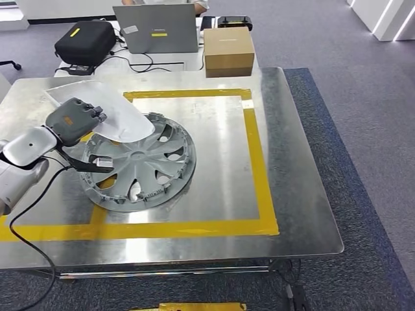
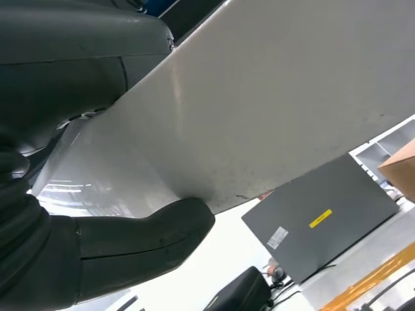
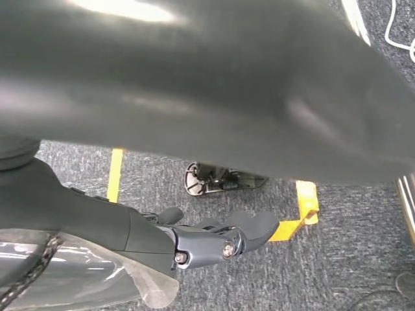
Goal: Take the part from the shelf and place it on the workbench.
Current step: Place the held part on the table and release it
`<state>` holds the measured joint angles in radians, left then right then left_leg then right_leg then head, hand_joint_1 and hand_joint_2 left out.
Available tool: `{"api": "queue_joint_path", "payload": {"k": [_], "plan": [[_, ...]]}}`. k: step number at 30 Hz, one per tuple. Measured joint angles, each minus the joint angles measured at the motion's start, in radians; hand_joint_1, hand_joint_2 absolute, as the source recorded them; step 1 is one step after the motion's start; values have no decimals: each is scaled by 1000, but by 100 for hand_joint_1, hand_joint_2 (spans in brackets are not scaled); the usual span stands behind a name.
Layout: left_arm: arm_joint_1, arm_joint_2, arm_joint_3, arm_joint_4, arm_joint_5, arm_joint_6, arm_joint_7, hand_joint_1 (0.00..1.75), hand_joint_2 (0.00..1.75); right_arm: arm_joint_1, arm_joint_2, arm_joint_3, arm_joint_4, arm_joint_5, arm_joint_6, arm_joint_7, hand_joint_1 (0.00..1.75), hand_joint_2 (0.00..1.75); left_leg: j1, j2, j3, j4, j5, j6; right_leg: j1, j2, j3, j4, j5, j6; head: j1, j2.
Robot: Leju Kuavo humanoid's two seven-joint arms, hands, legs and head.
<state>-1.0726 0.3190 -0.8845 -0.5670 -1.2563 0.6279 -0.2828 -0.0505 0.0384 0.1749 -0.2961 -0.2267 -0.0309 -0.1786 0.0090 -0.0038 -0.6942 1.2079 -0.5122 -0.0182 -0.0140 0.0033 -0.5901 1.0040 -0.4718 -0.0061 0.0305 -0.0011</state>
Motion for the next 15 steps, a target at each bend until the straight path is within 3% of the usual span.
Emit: {"api": "queue_joint_path", "payload": {"k": [2, 3, 7, 9, 11, 12, 13, 14, 15], "plan": [[-7, 3, -6, 4, 0, 0, 1, 175, 175, -1, 0, 0, 0, 0, 0, 0, 0, 0, -1, 0, 60, -130, 54, 4, 3, 1, 2, 5, -6, 7, 0, 0], [-9, 4, -9, 6, 0, 0, 1, 175, 175, -1, 0, 0, 0, 0, 0, 0, 0, 0, -2, 0, 76, -167, 62, 7, 4, 1, 1, 7, -7, 11, 1, 0], [-14, 6, -17, 13, 0, 0, 2, 175, 175, -1, 0, 0, 0, 0, 0, -1, 0, 0, -2, -1, 81, -185, 61, 27, 4, 0, -9, 13, -16, 31, 2, 0], [-17, 6, -19, 14, 0, 0, 2, 175, 175, -2, 0, 0, 0, 0, 0, -1, 0, 0, 2, 0, 83, -191, 64, 39, 3, 0, -45, 84, -57, 40, 5, 0], [-18, 6, -21, 15, 0, 0, 2, 175, 175, -1, 0, 0, 0, 0, 0, -1, 0, 0, 1, 1, 83, -190, 63, 44, 3, -1, -113, 224, -116, 45, 8, 0], [-17, 6, -23, 17, 0, 0, 2, 175, 175, 0, 0, 1, 0, 0, 0, -1, 0, 0, 0, 1, 83, -190, 62, 45, 2, -1, -142, 280, -132, 45, 8, 0], [-16, 6, -26, 18, 0, -1, 2, 175, 175, 1, 0, 1, 0, 0, 0, -1, 0, 0, -1, 0, 84, -190, 62, 45, 3, -1, -156, 302, -130, 45, 8, 0], [-16, 6, -28, 19, 0, -5, 5, 175, 175, 1, 0, 1, 0, -1, 0, -1, 0, 0, -2, -1, 85, -190, 61, 46, 3, -1, -150, 282, -107, 42, 8, 0], [-17, 6, -30, 21, 0, -11, 9, 175, 175, 1, 0, 1, 0, -2, 0, -1, 0, 0, -3, -2, 86, -189, 61, 45, 3, -1, -125, 223, -70, 38, 8, 0]]}}
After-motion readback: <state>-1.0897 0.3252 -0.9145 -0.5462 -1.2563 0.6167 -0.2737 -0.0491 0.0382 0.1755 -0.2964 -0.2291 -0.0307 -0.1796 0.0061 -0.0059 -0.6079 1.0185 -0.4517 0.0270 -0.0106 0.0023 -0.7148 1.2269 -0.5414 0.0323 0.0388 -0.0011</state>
